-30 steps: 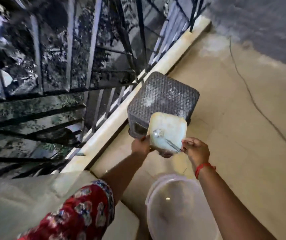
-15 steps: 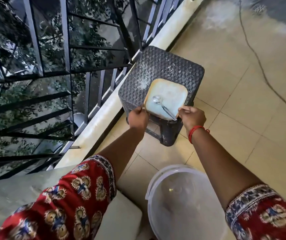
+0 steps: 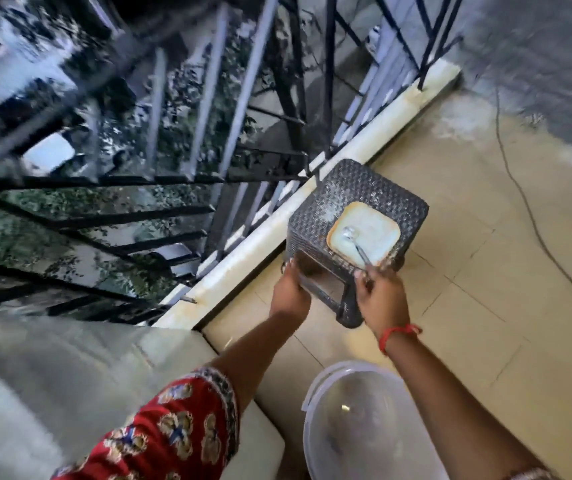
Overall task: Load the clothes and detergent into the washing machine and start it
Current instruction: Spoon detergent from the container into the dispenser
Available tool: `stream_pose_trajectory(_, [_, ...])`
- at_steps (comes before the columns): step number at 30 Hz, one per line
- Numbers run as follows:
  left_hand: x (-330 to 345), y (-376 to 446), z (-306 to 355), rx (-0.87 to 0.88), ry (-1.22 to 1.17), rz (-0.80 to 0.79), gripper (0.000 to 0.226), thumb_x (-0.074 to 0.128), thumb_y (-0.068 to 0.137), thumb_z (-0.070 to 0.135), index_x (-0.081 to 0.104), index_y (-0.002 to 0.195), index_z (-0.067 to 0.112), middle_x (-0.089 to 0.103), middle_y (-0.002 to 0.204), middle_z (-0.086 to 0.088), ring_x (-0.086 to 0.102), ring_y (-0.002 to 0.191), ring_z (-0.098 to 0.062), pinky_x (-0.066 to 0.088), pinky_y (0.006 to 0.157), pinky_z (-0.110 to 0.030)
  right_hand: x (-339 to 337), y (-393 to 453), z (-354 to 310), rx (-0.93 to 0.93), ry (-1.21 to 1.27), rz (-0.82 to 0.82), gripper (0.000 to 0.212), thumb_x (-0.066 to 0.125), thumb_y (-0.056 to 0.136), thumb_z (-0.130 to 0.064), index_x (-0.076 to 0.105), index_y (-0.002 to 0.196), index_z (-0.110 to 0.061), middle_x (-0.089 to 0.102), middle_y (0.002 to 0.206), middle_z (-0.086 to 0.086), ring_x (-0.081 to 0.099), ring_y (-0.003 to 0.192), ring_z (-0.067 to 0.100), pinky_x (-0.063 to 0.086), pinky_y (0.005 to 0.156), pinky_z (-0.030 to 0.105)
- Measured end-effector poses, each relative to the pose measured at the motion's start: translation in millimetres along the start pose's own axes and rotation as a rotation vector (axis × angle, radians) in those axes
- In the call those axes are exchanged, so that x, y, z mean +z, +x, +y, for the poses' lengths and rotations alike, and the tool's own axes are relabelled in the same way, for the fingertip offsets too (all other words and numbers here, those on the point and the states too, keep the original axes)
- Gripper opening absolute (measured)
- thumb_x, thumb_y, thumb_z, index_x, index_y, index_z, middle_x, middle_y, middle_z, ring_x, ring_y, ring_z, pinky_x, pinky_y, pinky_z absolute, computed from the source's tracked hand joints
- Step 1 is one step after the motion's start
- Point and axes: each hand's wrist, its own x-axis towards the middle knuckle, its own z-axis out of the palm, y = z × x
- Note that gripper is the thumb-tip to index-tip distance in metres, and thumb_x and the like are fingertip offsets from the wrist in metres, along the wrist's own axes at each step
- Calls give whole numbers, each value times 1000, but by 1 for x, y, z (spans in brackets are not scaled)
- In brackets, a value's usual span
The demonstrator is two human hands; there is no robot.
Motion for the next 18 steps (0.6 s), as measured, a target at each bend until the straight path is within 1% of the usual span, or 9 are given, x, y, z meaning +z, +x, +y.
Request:
stream_pose_trajectory(2, [-26, -38, -13, -94, -64, 60, 68, 37, 84, -12, 29, 148, 10, 41, 148, -9, 41, 135, -24, 24, 101, -11, -7, -41, -44, -142, -61, -32, 42, 48, 90, -33, 66, 116, -5, 68, 109, 26, 58, 112, 42, 48, 95, 46])
stream_pose_trajectory(4, [-63, -86, -24, -168, -86, 106, 66, 37, 86, -8, 27, 148, 10, 39, 150, -11, 39, 136, -24, 26, 110, -22, -13, -89, -98, -300, -78, -51, 45, 50, 84, -30, 65, 118, -5, 68, 112, 23, 59, 116, 41, 45, 99, 44])
stream_pose_trajectory(7, [-121, -153, -42, -132, -118, 212, 66, 40, 86, -7, 28, 148, 12, 36, 152, -7, 35, 139, -20, 24, 115, -27, -16, -163, -175, -433, -55, -167, 53, 36, 88, -35, 57, 129, -9, 63, 128, 12, 49, 130, 32, 37, 108, 43])
stream_pose_trajectory(10, [-195, -220, -68, -49, -165, 364, 70, 41, 82, -12, 30, 147, 11, 33, 150, 1, 28, 142, -15, 15, 115, -18, -19, -226, -248, -608, -17, -233, 53, 39, 90, -33, 49, 137, -11, 52, 141, 5, 35, 140, 27, 30, 114, 42])
stream_pose_trajectory(13, [-258, -282, -103, 33, -175, 492, 58, 37, 91, -9, 34, 145, 10, 30, 145, 8, 29, 140, -11, 11, 110, -6, -18, -276, -307, -793, -5, -256, 52, 44, 88, -33, 52, 134, -12, 57, 136, 3, 42, 135, 25, 27, 113, 33])
stream_pose_trajectory(15, [-292, -319, -138, 92, -36, 525, 44, 43, 100, 11, 41, 144, 11, 35, 146, 6, 32, 137, -12, 18, 114, -20, -13, -309, -343, -879, -12, -298, 53, 40, 92, -37, 48, 139, -12, 50, 143, 3, 33, 141, 23, 19, 115, 28])
stream_pose_trajectory(16, [-297, -328, -161, 112, -33, 583, 41, 44, 102, 26, 45, 141, 14, 40, 147, 2, 35, 138, -16, 21, 117, -31, -9, -321, -355, -909, -32, -348, 55, 38, 94, -38, 42, 143, -14, 43, 149, 1, 24, 145, 22, 15, 117, 29])
stream_pose_trajectory(17, [-305, -340, -188, 110, -136, 608, 44, 41, 101, 38, 47, 140, 20, 42, 148, 0, 35, 139, -17, 20, 119, -37, -4, -336, -369, -951, -67, -407, 56, 36, 95, -38, 35, 147, -15, 35, 153, -1, 15, 148, 20, 12, 117, 32])
stream_pose_trajectory(18, [-317, -358, -205, 95, -105, 560, 46, 36, 99, 41, 43, 142, 26, 40, 150, 2, 34, 140, -15, 19, 119, -38, 3, -349, -380, -994, -108, -453, 58, 35, 96, -38, 29, 149, -17, 29, 156, -2, 9, 149, 19, 10, 118, 34])
